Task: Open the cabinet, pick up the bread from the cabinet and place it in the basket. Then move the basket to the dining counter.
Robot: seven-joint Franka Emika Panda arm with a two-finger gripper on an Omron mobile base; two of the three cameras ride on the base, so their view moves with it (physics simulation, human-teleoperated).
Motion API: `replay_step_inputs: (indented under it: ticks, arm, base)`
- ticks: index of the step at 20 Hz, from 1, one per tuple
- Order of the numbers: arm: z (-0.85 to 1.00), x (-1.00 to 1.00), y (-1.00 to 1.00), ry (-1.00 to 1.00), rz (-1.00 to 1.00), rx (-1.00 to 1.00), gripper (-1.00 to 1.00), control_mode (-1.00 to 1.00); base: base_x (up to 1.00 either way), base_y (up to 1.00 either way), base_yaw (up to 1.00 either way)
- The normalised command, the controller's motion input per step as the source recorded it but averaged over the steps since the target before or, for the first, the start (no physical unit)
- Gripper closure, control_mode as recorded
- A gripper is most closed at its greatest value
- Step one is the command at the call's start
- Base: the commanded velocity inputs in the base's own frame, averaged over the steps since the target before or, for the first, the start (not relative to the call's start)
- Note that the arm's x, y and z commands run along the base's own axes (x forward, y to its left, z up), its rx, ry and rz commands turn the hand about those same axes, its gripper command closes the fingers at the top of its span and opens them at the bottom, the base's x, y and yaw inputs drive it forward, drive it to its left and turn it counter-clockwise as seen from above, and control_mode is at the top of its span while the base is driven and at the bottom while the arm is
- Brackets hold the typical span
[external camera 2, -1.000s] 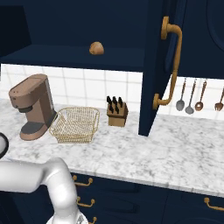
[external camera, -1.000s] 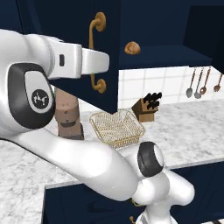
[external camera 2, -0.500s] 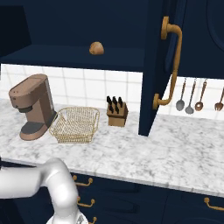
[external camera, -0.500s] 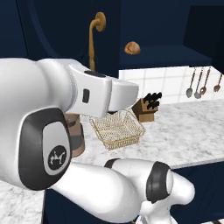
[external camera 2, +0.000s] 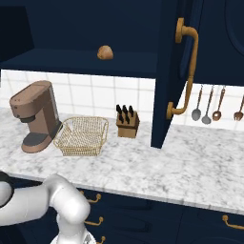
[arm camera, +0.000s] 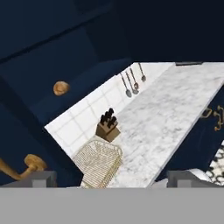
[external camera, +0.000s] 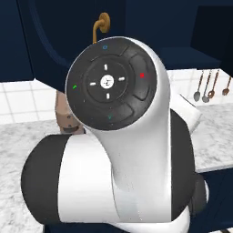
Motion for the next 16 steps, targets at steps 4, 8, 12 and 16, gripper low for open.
replay_step_inputs:
  ticks: [4, 8, 12, 16]
  arm:
    - [0.00, -0.13, -0.30, 0.32, 0.02, 0.45, -1.00, -1.00]
    - [0.00, -0.06, -0.23, 0.42, 0.02, 0.43, -1.00, -1.00]
    - [0.00, 0.00, -0.20, 0.47, 0.02, 0.38, -1.00, -1.00]
    - [0.00, 0.00, -0.16, 0.55, 0.01, 0.34, -1.00, -1.00]
  base:
    - [0.00, 0.00, 0.00]
    - [0.00, 0.00, 0.00]
    - [0.00, 0.00, 0.00]
    - [0.00, 0.00, 0.00]
